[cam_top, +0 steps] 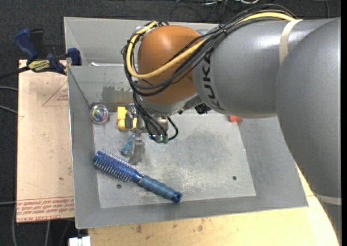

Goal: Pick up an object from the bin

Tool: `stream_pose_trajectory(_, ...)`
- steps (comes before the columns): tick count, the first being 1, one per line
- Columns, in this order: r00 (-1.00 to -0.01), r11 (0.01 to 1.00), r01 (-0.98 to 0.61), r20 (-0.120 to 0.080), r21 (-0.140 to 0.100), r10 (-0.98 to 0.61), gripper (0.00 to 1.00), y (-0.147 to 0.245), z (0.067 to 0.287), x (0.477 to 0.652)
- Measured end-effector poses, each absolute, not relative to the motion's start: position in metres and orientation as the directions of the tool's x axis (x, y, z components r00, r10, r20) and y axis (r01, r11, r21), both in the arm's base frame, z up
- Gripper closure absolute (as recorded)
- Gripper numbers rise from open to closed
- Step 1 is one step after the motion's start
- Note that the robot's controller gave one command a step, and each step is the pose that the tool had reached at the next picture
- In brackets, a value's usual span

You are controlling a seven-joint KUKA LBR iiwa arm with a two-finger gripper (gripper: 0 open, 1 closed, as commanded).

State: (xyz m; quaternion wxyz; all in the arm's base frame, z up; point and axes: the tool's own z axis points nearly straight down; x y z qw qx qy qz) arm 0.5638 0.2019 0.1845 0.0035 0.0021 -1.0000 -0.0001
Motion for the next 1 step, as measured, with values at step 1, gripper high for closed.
stream_pose_trajectory(1,-0.992,0.992,0.129,0.007,-0.001,0.129,0.00,0.2172,0.0655,0.5397)
